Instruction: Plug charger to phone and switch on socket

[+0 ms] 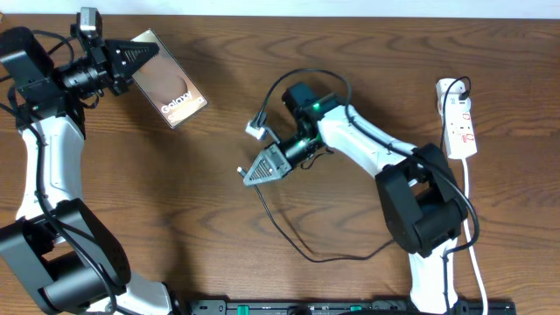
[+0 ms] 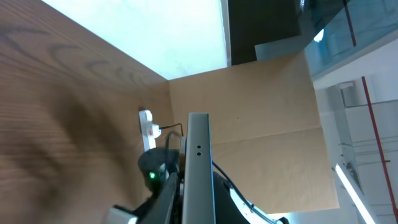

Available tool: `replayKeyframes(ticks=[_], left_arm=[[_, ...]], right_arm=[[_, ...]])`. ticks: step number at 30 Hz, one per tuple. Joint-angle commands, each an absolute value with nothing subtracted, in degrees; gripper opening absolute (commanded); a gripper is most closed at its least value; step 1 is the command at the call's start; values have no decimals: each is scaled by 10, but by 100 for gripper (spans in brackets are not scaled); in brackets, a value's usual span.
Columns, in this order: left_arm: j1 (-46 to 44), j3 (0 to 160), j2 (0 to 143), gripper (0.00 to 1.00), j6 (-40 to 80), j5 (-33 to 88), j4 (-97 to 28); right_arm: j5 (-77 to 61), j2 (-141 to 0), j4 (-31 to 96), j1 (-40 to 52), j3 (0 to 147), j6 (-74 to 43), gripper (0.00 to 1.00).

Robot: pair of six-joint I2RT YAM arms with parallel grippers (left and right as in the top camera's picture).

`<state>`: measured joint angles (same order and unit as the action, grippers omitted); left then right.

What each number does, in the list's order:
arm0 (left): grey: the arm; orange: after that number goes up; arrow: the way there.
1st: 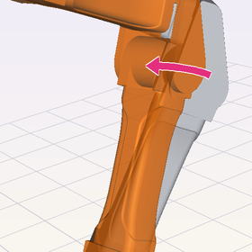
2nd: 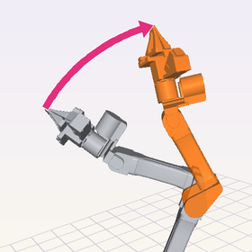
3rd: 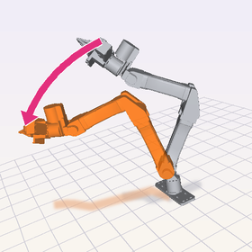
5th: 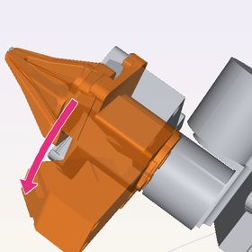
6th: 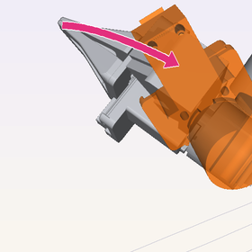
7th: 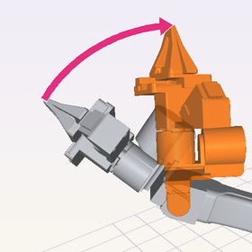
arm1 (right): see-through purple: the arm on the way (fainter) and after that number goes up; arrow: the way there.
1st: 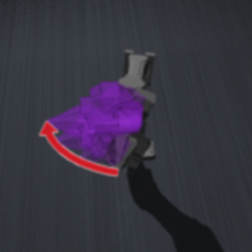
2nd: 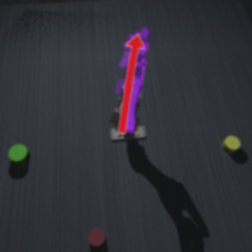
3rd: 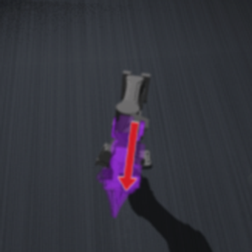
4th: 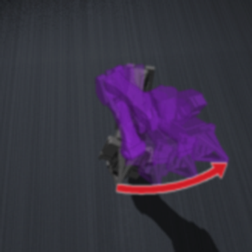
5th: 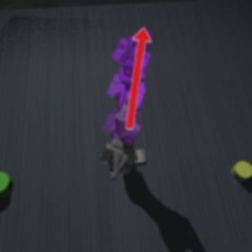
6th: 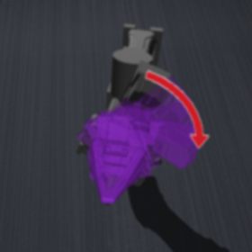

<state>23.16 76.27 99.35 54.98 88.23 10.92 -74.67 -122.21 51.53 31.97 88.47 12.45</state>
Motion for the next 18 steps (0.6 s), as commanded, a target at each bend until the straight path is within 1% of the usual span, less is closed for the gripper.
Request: replayKeyframes(ticks=[1,5,18], left_arm=[[234,766,994,8,542,900,113],[234,766,994,8,540,900,113],[223,766,994,7,525,900,113]], right_arm=[[-861,-1226,504,318,896,194,1],[-895,-1226,476,321,896,194,1],[-895,-1226,409,333,896,183,1]])
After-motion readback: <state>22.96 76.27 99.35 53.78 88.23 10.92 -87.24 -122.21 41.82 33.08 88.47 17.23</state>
